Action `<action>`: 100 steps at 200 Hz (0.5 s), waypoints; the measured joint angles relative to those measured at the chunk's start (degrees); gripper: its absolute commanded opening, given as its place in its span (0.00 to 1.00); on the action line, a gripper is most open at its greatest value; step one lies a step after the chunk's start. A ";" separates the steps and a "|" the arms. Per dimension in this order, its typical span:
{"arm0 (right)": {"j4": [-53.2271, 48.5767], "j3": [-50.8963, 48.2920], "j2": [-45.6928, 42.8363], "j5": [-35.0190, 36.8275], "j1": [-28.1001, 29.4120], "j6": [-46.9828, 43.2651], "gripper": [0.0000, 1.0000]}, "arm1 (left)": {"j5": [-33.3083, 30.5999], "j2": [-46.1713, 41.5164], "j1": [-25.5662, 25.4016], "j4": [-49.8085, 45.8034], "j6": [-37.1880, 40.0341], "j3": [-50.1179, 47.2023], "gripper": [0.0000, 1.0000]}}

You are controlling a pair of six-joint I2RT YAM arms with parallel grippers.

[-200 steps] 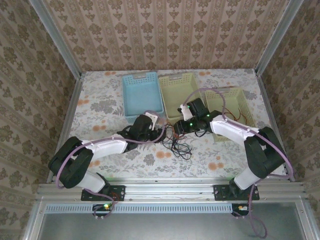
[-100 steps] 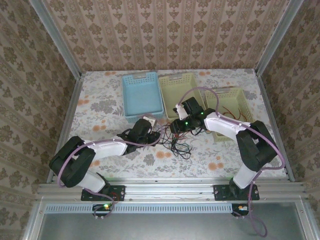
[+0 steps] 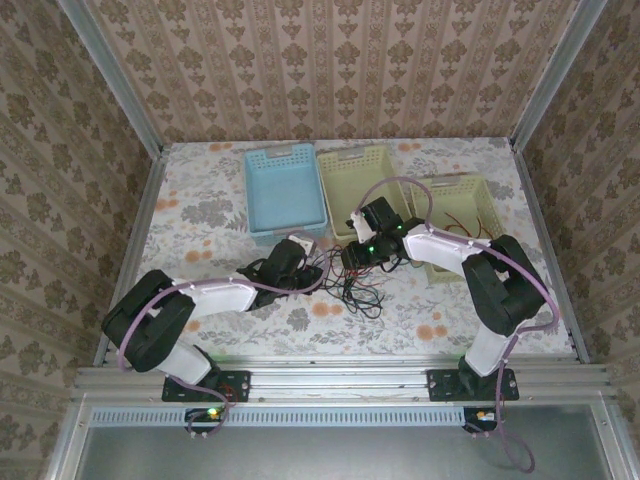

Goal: Untangle the cables

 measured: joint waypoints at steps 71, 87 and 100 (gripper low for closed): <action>0.22 0.00 0.61 0.02 0.35 0.02 0.34 | 0.00 0.59 -0.33 0.00 0.00 0.59 0.44; 0.22 0.00 0.61 0.00 0.44 0.00 0.33 | 0.00 1.03 -0.33 -0.02 0.02 1.05 0.44; 0.20 0.00 0.61 0.00 0.52 0.00 0.33 | 0.00 1.51 -0.44 -0.02 0.04 1.60 0.44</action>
